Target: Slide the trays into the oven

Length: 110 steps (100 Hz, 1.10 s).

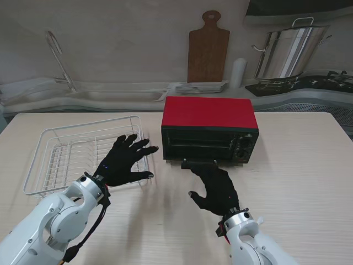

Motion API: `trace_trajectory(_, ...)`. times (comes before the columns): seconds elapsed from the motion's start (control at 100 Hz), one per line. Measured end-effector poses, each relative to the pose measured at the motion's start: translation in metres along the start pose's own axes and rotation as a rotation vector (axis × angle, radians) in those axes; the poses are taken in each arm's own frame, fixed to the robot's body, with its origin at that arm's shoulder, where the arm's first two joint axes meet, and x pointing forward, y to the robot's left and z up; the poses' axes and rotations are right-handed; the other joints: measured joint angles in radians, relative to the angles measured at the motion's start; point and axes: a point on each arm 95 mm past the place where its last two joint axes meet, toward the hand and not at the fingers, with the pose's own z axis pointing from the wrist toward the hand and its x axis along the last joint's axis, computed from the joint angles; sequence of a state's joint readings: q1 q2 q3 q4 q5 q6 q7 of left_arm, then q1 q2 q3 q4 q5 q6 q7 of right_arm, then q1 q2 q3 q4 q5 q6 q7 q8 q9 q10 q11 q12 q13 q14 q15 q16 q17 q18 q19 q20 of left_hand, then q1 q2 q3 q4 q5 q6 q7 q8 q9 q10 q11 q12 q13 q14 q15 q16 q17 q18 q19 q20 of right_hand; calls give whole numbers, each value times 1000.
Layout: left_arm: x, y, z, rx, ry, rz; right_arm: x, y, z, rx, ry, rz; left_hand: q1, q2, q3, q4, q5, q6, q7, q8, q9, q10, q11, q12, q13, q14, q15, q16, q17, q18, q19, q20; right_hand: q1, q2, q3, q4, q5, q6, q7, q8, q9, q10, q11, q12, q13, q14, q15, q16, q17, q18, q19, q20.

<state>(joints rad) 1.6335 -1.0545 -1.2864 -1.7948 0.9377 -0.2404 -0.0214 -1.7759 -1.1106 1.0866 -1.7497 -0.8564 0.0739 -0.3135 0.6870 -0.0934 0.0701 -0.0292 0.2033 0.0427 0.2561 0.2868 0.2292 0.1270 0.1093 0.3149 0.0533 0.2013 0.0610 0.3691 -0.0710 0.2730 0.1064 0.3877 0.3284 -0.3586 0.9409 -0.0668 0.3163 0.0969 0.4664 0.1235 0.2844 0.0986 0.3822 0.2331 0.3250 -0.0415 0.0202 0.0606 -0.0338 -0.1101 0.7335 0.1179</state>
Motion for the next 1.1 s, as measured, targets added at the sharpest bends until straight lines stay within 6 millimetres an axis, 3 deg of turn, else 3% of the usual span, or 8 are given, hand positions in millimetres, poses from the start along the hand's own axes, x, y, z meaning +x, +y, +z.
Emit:
trace_trajectory(0.55, 0, 1, -1, -3, -7, 0, 1, 26, 58, -78, -78, -47, 0, 0, 0, 0, 0, 0, 0, 0, 0, 0, 0, 0, 0, 0, 0, 0, 0, 0, 0, 0, 0, -1, 0, 0, 0, 0, 0, 0, 1, -3, -13, -14, -5, 0, -13, -2, -16, -21, -67, -38)
trace_trajectory(0.84, -1, 1, -2, -4, -11, -1, 2, 32, 75, -91, -105, -44, 0, 0, 0, 0, 0, 0, 0, 0, 0, 0, 0, 0, 0, 0, 0, 0, 0, 0, 0, 0, -3, -1, -2, 0, 0, 0, 0, 0, 14, -4, -1, -4, -1, 5, -11, -3, -16, -14, -15, -26)
trace_trajectory(1.1, -1, 1, -2, -4, -16, -1, 1, 36, 76, -103, -104, -38, 0, 0, 0, 0, 0, 0, 0, 0, 0, 0, 0, 0, 0, 0, 0, 0, 0, 0, 0, 0, -3, -2, -2, 0, 0, 0, 0, 0, 14, -4, -1, -4, 0, 5, 4, 6, 12, 8, -14, -22)
